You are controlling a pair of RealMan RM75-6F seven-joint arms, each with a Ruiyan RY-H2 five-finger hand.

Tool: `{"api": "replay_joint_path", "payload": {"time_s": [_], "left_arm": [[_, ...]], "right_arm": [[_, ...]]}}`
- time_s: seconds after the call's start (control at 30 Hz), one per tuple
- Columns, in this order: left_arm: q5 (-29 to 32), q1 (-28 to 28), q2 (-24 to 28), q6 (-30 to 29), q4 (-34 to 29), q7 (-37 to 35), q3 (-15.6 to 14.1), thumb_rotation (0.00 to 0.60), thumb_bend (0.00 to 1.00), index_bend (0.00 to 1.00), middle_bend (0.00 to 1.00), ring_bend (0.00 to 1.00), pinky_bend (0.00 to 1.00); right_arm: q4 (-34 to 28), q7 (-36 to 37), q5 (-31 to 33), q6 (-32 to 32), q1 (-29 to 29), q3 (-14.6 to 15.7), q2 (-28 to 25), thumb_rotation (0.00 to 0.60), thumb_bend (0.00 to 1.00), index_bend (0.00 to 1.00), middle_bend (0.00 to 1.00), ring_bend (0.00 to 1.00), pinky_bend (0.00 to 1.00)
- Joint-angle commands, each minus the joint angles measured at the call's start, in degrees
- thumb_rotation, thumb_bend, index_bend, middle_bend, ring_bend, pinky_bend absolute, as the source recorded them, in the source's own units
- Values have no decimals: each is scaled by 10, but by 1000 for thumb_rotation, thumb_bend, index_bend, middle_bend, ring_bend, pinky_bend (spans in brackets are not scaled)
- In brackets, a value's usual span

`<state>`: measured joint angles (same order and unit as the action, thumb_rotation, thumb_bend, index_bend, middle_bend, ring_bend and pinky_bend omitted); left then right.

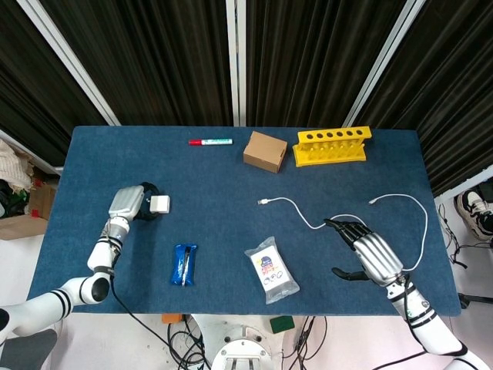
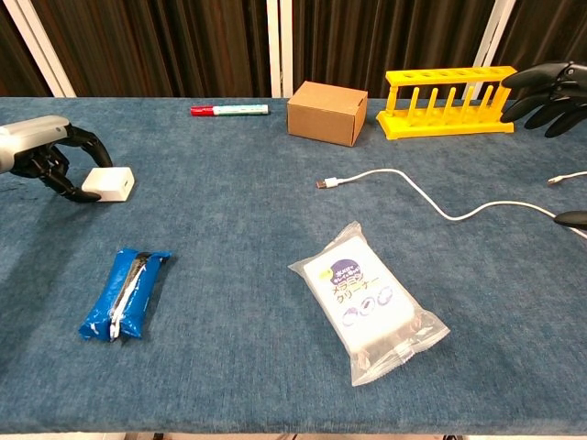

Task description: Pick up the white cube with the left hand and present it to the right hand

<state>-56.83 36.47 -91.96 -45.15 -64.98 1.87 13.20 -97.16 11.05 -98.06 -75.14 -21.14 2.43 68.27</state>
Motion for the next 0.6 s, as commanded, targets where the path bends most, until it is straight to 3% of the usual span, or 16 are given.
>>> {"api": "replay_joint_path", "payload": {"time_s": [0.03, 0.3, 0.6], "left_arm": [[4, 3, 2, 5, -1, 6, -2, 574, 215, 381, 287, 763, 1000], [12, 7, 3, 10, -2, 4, 0, 565, 253, 429, 332, 762, 1000], [-54, 2, -29, -41, 36, -44, -4, 600, 342, 590, 550, 777, 1000]], "right_arm": [[0, 1, -1, -1, 1, 0, 0, 600, 176, 119, 212, 190, 252], [1, 5, -3, -6, 5, 1, -1, 600, 176, 119, 212, 190, 252], [-1, 7, 0, -17, 8, -7, -4, 600, 176, 120, 216, 202, 257]]}}
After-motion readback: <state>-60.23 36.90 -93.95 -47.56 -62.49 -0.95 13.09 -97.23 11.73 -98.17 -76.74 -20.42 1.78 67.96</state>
